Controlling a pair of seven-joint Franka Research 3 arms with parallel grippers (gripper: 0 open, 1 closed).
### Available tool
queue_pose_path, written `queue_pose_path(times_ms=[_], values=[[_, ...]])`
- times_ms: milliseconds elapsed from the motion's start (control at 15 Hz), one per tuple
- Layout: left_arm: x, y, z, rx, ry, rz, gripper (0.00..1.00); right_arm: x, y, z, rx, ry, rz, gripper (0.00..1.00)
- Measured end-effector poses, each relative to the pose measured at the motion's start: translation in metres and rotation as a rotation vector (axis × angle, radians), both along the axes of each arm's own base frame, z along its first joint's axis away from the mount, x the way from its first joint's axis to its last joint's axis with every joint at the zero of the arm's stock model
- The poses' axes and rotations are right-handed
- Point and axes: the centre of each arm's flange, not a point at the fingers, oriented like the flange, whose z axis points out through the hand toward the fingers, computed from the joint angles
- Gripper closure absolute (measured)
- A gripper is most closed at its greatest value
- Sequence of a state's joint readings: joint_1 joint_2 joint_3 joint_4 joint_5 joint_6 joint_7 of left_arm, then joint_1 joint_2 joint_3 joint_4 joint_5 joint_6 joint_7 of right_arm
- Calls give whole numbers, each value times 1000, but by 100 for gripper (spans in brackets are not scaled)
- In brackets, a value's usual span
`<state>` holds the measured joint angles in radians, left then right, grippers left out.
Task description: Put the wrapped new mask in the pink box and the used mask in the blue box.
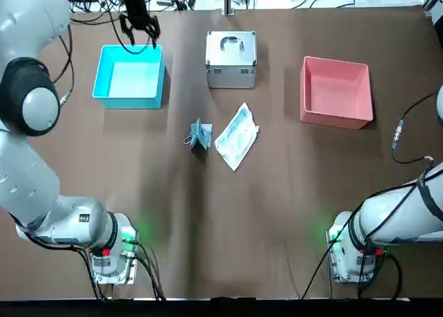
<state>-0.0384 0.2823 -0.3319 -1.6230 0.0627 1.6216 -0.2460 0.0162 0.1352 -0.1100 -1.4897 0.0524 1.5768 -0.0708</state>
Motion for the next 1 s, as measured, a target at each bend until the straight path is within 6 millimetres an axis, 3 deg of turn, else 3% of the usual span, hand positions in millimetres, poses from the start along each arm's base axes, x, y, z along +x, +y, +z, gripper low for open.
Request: queue_pose_path(times_ms=[333, 667, 800, 867, 1000], values=[[-40, -78, -79, -51, -24, 117, 0, 2, 50, -36, 6, 78, 79, 2], [-128, -164, -160, -57, -62, 183, 1, 1, 102, -114, 107, 155, 119, 2], [-151, -180, -186, -47, -38, 183, 1, -7, 132, -152, 143, 162, 137, 2], [-157, -181, -207, -36, -4, 183, 1, -19, 171, -183, 187, 154, 160, 2], [-162, -179, -226, -25, 26, 182, 2, -34, 209, -208, 232, 166, 179, 2]])
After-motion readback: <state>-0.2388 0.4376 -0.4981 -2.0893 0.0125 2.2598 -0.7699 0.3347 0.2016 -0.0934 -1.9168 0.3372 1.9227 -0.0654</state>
